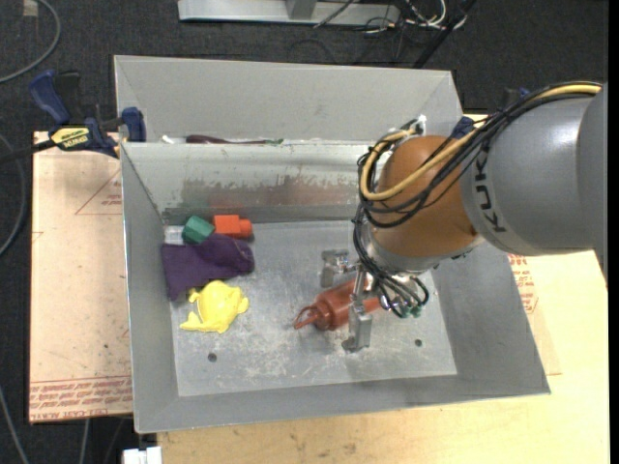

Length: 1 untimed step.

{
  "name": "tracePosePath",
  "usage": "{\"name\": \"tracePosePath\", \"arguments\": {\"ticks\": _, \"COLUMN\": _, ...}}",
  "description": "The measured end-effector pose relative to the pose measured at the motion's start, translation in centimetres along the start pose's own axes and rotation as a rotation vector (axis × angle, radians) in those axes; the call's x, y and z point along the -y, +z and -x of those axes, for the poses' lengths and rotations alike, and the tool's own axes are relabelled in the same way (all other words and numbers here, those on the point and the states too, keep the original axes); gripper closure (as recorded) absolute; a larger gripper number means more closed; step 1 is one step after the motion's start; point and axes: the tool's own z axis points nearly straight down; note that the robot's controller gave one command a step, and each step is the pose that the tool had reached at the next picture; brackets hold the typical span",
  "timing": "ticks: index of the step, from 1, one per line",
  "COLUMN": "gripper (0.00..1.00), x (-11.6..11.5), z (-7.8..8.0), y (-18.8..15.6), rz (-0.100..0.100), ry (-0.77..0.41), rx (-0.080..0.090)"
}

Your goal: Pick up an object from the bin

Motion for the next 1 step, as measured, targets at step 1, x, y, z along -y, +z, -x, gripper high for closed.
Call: {"name": "tracePosePath", "arguments": {"ticks": 1, "gripper": 1.0, "x": -0.1, "z": 2.22, "y": 0.85, "rz": 0.001, "ry": 0.275, "rx": 0.002}}
